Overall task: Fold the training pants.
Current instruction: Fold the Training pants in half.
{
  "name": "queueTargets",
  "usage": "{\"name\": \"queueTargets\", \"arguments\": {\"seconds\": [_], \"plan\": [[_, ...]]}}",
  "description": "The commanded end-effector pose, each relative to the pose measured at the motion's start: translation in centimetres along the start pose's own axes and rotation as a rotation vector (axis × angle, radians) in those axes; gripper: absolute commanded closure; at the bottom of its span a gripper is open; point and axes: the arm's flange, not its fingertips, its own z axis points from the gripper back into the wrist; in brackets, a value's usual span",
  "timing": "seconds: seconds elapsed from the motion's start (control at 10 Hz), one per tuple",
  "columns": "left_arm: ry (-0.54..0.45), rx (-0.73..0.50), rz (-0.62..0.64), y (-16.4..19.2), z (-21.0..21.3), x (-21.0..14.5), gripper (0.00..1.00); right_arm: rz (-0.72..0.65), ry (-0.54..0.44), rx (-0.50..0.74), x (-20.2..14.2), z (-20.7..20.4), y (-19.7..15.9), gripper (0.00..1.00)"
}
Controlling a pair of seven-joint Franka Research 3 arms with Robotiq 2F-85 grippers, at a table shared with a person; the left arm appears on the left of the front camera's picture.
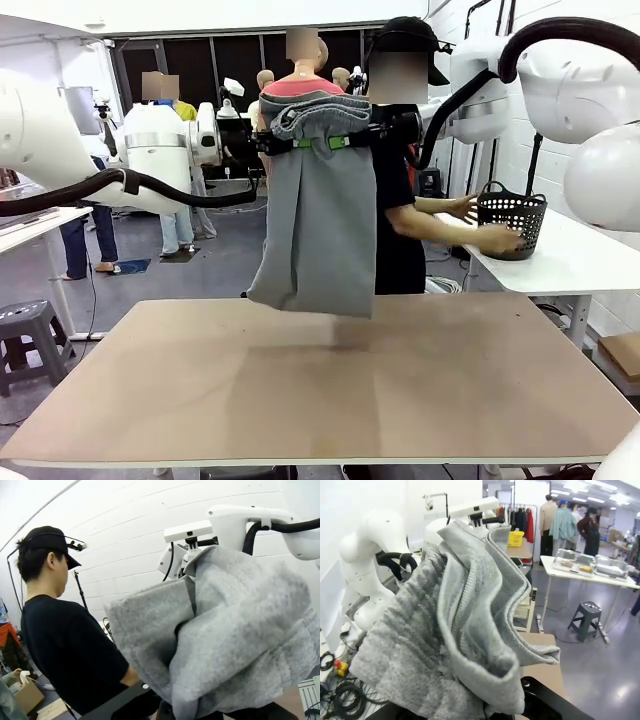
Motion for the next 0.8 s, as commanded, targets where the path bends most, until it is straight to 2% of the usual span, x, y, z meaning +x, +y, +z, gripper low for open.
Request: {"name": "queueTargets", "arguments": {"seconds": [0.0, 0.1, 0.4, 0.7], "plan": [[-0.034, -0.027, 0.006, 0.9, -0.8, 0.7, 1.0, -0.051, 0.05, 0.0, -0.5, -0.2, -1.2, 1.0], [0.0, 0.0, 0.0, 0.0, 0.0, 0.0, 1.0, 0.0, 0.0, 0.0, 0.0, 0.0, 0.0, 1.0], [0.0, 0.0, 0.0, 0.0, 0.0, 0.0, 1.0, 0.0, 0.0, 0.0, 0.0, 0.0, 0.0, 1.0], [0.011, 0.008, 0.017, 1.6, -0.9, -0.9, 1.0, -0.045, 0.016, -0.01, -0.5, -0.1, -3.3, 1.0]]}}
